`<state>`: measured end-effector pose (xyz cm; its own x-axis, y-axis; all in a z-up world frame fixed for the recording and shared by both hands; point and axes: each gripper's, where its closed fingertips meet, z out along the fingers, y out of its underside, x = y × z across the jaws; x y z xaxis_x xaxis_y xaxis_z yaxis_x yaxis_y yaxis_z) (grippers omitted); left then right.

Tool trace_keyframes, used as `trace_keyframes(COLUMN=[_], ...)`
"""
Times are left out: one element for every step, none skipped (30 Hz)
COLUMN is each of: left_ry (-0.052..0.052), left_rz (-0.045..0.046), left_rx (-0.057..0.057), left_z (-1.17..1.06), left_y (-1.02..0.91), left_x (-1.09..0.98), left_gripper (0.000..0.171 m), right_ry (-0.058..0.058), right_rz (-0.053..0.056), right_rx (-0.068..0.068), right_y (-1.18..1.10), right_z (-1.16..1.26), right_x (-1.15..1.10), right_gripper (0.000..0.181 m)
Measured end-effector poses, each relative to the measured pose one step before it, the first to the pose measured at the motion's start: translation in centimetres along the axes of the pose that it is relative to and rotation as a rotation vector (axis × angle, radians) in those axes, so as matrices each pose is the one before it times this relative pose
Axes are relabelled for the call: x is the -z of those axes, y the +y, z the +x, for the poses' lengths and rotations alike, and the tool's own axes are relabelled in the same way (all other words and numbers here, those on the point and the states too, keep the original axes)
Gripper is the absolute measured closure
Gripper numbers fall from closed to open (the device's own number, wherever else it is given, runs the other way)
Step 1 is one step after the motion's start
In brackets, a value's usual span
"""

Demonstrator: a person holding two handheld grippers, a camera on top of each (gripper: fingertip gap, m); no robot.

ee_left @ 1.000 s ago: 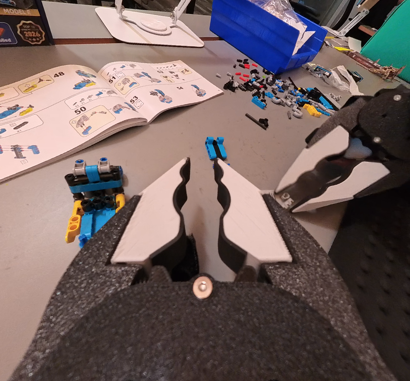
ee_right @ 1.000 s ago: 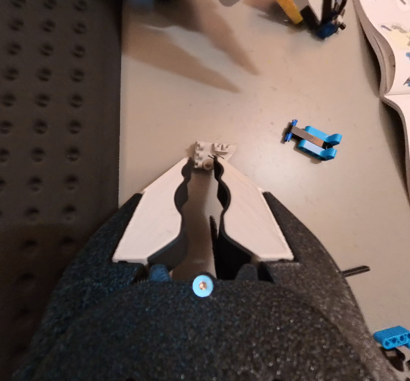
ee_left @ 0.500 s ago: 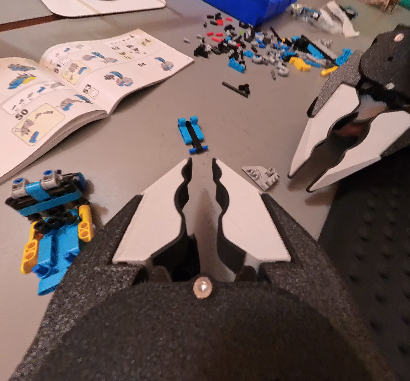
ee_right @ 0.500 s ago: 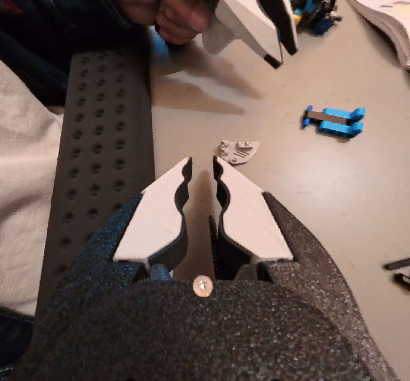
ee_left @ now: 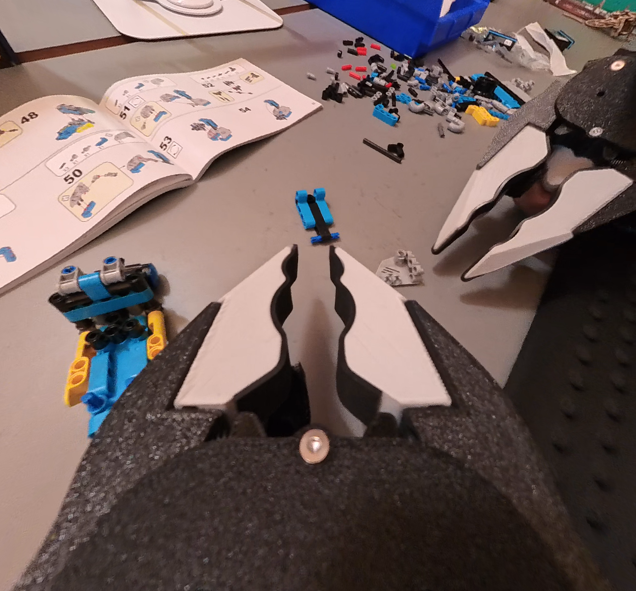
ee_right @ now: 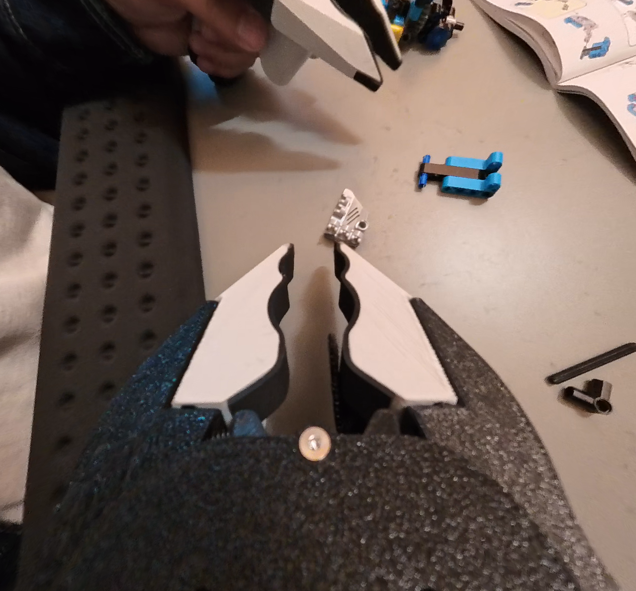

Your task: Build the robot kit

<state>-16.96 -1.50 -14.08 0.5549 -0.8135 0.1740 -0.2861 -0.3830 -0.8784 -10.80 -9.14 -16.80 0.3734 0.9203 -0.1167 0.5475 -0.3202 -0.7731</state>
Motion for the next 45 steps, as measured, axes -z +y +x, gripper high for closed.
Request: trace_keyframes(left_ry=[-0.0081,-0.002,0.0035,0.0016,0.0006,0.0012,0.0004,-0.0012,-0.0015,-0.0017,0.0,0.0011,0.0001,0.0022,0.0033,0.0017,0.0013,0.0015,0.0012,0.0011,0.0002,0.0008,0.0019,0.0006,0.0001,0.0001,-0.0012,-0.0003,0.0028,0.0034,0.0019,0.0013,0.001,0.0014,0.0032,0.0031,0.0013,0.0006,0.001,0.0003,-0.0005,-0.0006,-0.0007,-0.0039,-0.0064], left_rz=[0.00243,-0.00077,-0.00262,-0.00196,-0.00124,0.00003,0.0015,0.00292,0.00317,0.00266,0.00119,-0.00063,-0.00033,0.00108,0.00245,0.00279,0.00067,-0.00016,0.00016,0.00009,0.00218,0.00306,0.00255,0.00311,0.00332,0.00324,0.00348,0.00409,0.00353,0.00281,0.00176,0.00142,0.00115,-0.0004,-0.00191,-0.00084,0.00004,0.00128,0.0009,-0.00062,-0.00071,-0.00049,-0.0001,0.00162,0.00337], left_rx=[-0.0003,0.0008,0.0005,-0.0022,-0.004,-0.0039,-0.0026,-0.0007,0.0014,0.0035,0.0067,0.0099,0.0096,0.0066,0.004,0.0018,0.0004,0.0,0.0,0.0008,0.0015,0.0026,0.0039,0.0045,0.0052,0.0054,0.0063,0.0081,0.0109,0.0108,0.0099,0.0078,0.0056,0.0066,0.0079,0.008,0.0071,0.0046,0.0019,-0.0006,-0.0031,-0.0055,-0.0067,-0.0065,-0.0069], left_z=[-0.143,-0.059,0.051,0.046,0.055,0.065,0.033,-0.014,-0.051,-0.083,-0.087,-0.095,-0.085,-0.043,0.011,0.004,0.012,0.023,0.017,0.01,-0.011,-0.022,-0.017,-0.046,-0.061,-0.077,-0.123,-0.125,-0.096,-0.082,-0.084,-0.074,-0.068,-0.068,-0.056,-0.058,-0.068,-0.045,-0.019,0.012,0.028,0.047,0.04,-0.017,-0.056], left_y=[-0.028,0.029,0.045,0.024,0.019,0.009,-0.028,-0.044,-0.047,-0.025,-0.004,0.028,0.01,-0.004,-0.036,-0.032,-0.013,-0.007,-0.002,0.004,-0.035,-0.035,-0.043,-0.044,-0.049,-0.057,-0.054,-0.052,-0.04,-0.034,-0.023,-0.017,-0.009,0.026,0.032,0.015,-0.006,-0.019,-0.02,0.005,0.014,0.013,-0.002,-0.03,-0.056], left_x=[0.051,0.011,-0.01,-0.008,-0.016,0.012,0.025,0.037,0.054,0.058,0.045,0.022,0.03,0.043,0.053,0.032,0.015,0.005,-0.001,0.015,0.033,0.042,0.049,0.044,0.046,0.062,0.047,0.058,0.048,0.022,0.01,-0.003,-0.008,-0.033,-0.036,-0.018,-0.008,0.006,0.013,-0.012,-0.006,-0.007,-0.005,0.011,0.024], left_gripper=[0.154,0.154,0.154,0.154,0.154,0.154,0.154,0.154,0.154,0.154,0.154,0.154,0.154,0.154,0.154,0.154,0.154,0.154,0.154,0.154,0.154,0.154,0.154,0.154,0.154,0.154,0.154,0.154,0.154,0.154,0.154,0.154,0.154,0.154,0.154,0.154,0.154,0.154,0.154,0.154,0.153,0.154,0.154,0.154,0.154], right_ry=[0.0162,0.0,-0.0216,-0.0084,0.0057,0.0273,0.0571,0.043,-0.0025,-0.0201,-0.018,-0.0159,-0.0104,-0.0049,-0.0026,0.0009,0.0039,-0.0015,0.0004,0.0055,0.0083,0.0065,0.0019,0.0006,0.002,0.0027,-0.0003,-0.0019,0.0027,0.008,0.0121,0.0178,0.0185,0.0138,0.0118,0.0073,-0.0015,-0.0044,-0.0043,-0.0066,-0.0061,-0.0019,0.0067,0.0135,0.0208], right_rz=[-0.0084,-0.0047,-0.0021,-0.0061,-0.0132,-0.0197,-0.0004,0.0068,0.0167,0.0098,0.0014,0.007,0.0087,-0.0022,-0.0114,-0.0122,-0.0075,-0.0066,-0.0044,-0.0057,-0.0063,-0.0017,0.0019,0.0014,0.0038,0.0069,0.0079,0.0096,0.0079,0.0033,-0.0027,-0.0042,-0.003,0.0006,0.0061,0.0136,0.0157,0.013,0.0099,0.0051,0.0038,0.0021,0.0006,0.0045,0.0067], right_rx=[0.0018,0.0024,-0.0031,-0.0074,-0.001,0.0104,0.0126,0.0078,-0.0024,-0.0152,-0.0184,-0.0112,-0.0048,-0.0001,0.0051,0.0055,0.0012,-0.0018,-0.0032,-0.0006,0.0037,0.0066,0.0073,0.0068,0.0052,0.0036,0.0004,-0.0046,-0.0064,-0.0025,0.0035,0.0069,0.0091,0.0064,0.0028,-0.0013,-0.0058,-0.0088,-0.0113,-0.0131,-0.0133,-0.0095,-0.003,0.0027,0.0032], right_y=[0.052,0.001,-0.038,0.032,0.133,0.202,-0.112,-0.249,-0.39,-0.355,-0.23,-0.212,-0.149,0.062,0.209,0.24,0.161,0.099,0.014,-0.002,-0.033,-0.148,-0.238,-0.237,-0.233,-0.22,-0.175,-0.162,-0.079,0.038,0.129,0.119,0.097,0.032,-0.066,-0.165,-0.202,-0.149,-0.115,-0.05,-0.012,0.007,0.001,-0.062,-0.103], right_z=[0.244,-0.018,-0.326,-0.046,0.198,0.603,1.084,0.991,0.354,0.117,0.067,-0.044,-0.105,-0.081,-0.078,-0.006,0.061,0.044,0.137,0.234,0.281,0.229,0.133,0.112,0.144,0.151,0.093,0.073,0.123,0.182,0.227,0.289,0.286,0.243,0.227,0.158,0.062,0.056,0.066,0.032,0.003,0.039,0.104,0.169,0.285], right_x=[-0.227,-0.225,-0.283,-0.328,-0.333,-0.243,0.069,0.155,0.112,0.026,-0.047,-0.087,-0.112,-0.138,-0.172,-0.168,-0.144,-0.117,-0.106,-0.102,-0.083,-0.058,-0.043,-0.033,-0.022,-0.011,0.001,0.035,0.04,0.054,0.054,0.073,0.088,0.121,0.165,0.182,0.146,0.094,0.045,0.0,-0.011,-0.005,0.01,0.068,0.11], right_gripper=[0.158,0.159,0.159,0.158,0.156,0.153,0.15,0.148,0.149,0.15,0.15,0.15,0.15,0.15,0.151,0.151,0.151,0.151,0.151,0.151,0.151,0.151,0.152,0.152,0.152,0.152,0.152,0.152,0.152,0.153,0.154,0.154,0.154,0.154,0.154,0.154,0.154,0.154,0.154,0.154,0.154,0.154,0.154,0.154,0.154])
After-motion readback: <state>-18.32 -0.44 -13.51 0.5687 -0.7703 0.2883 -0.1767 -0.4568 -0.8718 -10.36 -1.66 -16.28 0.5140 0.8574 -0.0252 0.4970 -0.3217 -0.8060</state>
